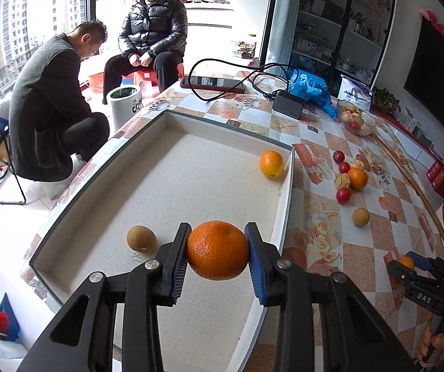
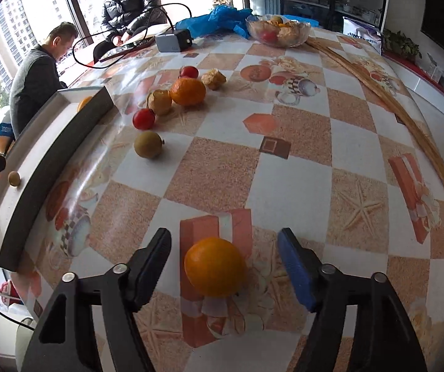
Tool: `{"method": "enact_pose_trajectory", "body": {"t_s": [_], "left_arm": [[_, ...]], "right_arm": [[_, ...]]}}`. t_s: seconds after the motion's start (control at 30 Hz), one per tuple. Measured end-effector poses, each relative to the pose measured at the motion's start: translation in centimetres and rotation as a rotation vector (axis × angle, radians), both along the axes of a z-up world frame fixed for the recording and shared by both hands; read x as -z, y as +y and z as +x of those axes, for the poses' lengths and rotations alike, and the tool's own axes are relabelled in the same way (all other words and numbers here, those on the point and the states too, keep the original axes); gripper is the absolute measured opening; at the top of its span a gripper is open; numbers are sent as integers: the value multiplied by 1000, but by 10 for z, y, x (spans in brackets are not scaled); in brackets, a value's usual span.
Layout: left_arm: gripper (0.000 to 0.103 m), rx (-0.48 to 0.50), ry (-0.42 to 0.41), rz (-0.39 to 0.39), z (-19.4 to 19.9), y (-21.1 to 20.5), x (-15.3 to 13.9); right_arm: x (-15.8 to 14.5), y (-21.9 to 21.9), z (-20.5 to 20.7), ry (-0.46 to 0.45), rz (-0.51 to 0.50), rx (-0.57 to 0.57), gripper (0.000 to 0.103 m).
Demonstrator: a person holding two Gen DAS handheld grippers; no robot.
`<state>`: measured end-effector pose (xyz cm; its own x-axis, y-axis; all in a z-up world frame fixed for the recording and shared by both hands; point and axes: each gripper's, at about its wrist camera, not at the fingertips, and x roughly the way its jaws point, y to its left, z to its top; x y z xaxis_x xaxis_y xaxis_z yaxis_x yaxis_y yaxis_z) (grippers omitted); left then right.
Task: Organize fruits
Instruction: 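Carry the mandarin in the left tool over the tray while the right tool carries its orange, then open the left tool to drop the mandarin in the tray while the right tool releases its orange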
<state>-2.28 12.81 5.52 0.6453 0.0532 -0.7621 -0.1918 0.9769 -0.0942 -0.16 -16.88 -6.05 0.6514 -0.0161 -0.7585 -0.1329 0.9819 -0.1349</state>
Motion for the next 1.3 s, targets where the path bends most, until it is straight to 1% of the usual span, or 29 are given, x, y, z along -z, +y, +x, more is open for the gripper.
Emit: {"method": "enact_pose_trajectory", "body": {"t_s": [0.03, 0.07, 0.17, 0.2, 0.27, 0.37, 0.47, 0.53, 0.67, 0.8, 0.87, 0.93, 0.97, 1.03, 1.07, 1.13, 1.2, 1.27, 1.3], "left_arm": [[39, 1, 1, 3, 0, 0, 1], [39, 3, 3, 7, -1, 1, 2], [39, -2, 10, 9, 1, 5, 3], [39, -5, 12, 10, 3, 6, 3], [39, -12, 14, 10, 6, 10, 3], [39, -28, 14, 19, 10, 17, 1], [39, -45, 27, 19, 16, 26, 2], [39, -55, 39, 24, 22, 30, 5], [39, -71, 65, 58, 28, 33, 15], [40, -74, 72, 72, 32, 33, 23], [50, -76, 56, 84, 31, 33, 23], [80, -74, 23, 92, 27, 32, 20], [82, -76, 0, 101, 24, 31, 17], [82, -72, -31, 120, 21, 27, 11], [82, -67, -39, 129, 20, 25, 8], [82, -56, -59, 140, 15, 18, 2], [82, -32, -90, 152, 10, 7, -6], [82, 6, -122, 162, 3, -11, -14], [83, 32, -137, 159, 1, -21, -17]], "right_arm": [[0, 3, -4, -13, -17, -9, 44], [0, 5, -7, -14, -20, -17, 37], [-5, 13, -5, -2, 6, -40, 37], [-10, 17, -1, 1, 34, -56, 37], [-22, 28, 9, 16, 122, -101, 37], [-41, 58, 25, 31, 223, -183, 37], [-53, 100, 40, 36, 264, -261, 37], [-54, 128, 52, 59, 294, -303, 37], [-44, 174, 73, 123, 359, -348, 37], [-31, 204, 86, 148, 330, -365, 37], [-25, 211, 89, 159, 313, -370, 37], [-21, 211, 92, 174, 309, -366, 37], [-21, 210, 93, 174, 308, -360, 41], [-26, 204, 92, 146, 311, -356, 84], [-32, 200, 89, 122, 316, -355, 88], [-43, 189, 86, 88, 299, -331, 88], [-53, 169, 82, 54, 292, -283, 88], [-61, 140, 76, 26, 301, -216, 88], [-63, 124, 74, 15, 299, -175, 98]]}}
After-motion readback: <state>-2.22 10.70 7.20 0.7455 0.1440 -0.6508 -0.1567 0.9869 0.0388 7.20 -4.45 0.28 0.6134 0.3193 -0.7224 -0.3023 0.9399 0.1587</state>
